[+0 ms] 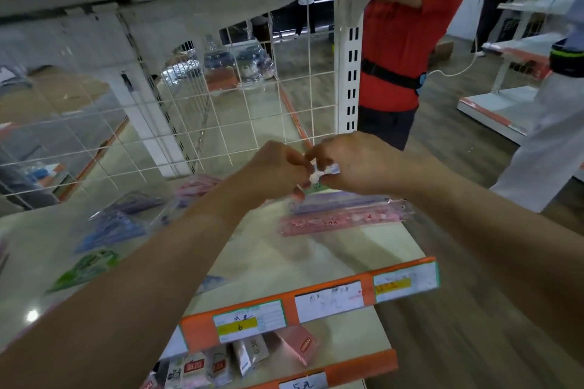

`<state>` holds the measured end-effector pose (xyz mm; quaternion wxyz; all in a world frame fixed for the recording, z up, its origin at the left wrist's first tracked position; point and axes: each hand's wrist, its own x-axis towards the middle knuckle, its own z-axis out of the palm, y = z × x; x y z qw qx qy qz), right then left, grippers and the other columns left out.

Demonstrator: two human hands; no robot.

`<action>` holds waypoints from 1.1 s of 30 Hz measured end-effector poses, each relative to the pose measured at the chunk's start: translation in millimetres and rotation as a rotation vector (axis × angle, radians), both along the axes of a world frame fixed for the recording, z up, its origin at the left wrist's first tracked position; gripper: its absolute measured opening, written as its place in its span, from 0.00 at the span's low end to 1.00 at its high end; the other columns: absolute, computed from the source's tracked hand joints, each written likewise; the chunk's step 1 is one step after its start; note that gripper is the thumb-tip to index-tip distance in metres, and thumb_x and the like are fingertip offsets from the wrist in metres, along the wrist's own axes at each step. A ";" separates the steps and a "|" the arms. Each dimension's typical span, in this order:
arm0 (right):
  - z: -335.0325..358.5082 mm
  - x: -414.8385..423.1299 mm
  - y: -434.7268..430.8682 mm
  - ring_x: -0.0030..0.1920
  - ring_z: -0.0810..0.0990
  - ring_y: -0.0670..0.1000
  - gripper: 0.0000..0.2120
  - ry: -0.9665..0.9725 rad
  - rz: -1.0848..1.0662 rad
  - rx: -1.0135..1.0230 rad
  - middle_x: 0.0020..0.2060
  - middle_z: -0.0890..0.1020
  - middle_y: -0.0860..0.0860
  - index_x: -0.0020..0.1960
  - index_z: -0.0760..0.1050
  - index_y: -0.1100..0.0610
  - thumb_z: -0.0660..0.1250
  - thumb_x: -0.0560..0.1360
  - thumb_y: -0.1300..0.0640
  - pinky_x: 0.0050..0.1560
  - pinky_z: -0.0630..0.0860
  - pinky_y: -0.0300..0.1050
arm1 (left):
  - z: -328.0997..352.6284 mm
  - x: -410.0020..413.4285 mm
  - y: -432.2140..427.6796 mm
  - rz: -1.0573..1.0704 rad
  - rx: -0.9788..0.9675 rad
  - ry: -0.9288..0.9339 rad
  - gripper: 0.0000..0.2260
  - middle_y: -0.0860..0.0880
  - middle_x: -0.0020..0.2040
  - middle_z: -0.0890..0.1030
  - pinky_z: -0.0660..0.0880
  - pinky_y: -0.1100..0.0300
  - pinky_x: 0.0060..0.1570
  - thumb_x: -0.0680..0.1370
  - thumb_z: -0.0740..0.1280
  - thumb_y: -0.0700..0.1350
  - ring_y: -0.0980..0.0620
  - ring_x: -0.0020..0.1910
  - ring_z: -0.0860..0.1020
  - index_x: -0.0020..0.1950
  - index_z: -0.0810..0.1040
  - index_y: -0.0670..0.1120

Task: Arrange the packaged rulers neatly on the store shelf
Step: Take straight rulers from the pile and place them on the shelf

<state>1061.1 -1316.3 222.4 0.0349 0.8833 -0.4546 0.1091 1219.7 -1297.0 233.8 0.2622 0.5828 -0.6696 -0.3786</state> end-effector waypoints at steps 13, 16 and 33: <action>-33.5 -22.3 -8.7 0.60 0.77 0.51 0.15 -0.075 -0.154 0.199 0.60 0.80 0.47 0.61 0.79 0.51 0.58 0.79 0.58 0.58 0.72 0.44 | -21.4 28.5 -0.4 0.113 -0.123 -0.120 0.07 0.51 0.38 0.79 0.65 0.78 0.24 0.75 0.68 0.40 0.60 0.32 0.72 0.51 0.82 0.44; -41.5 -25.4 -3.5 0.58 0.77 0.51 0.15 -0.046 -0.165 0.212 0.59 0.80 0.47 0.61 0.79 0.50 0.59 0.78 0.58 0.57 0.73 0.46 | -22.1 32.1 0.2 0.123 -0.118 -0.121 0.06 0.54 0.34 0.77 0.66 0.76 0.26 0.76 0.67 0.41 0.61 0.32 0.72 0.50 0.82 0.45; -4.6 20.3 2.4 0.53 0.77 0.50 0.10 -0.059 -0.086 0.249 0.52 0.79 0.48 0.53 0.80 0.54 0.63 0.78 0.53 0.55 0.74 0.49 | -14.5 54.0 3.8 0.161 -0.097 -0.061 0.05 0.50 0.36 0.77 0.69 0.69 0.30 0.76 0.66 0.40 0.53 0.37 0.74 0.48 0.81 0.46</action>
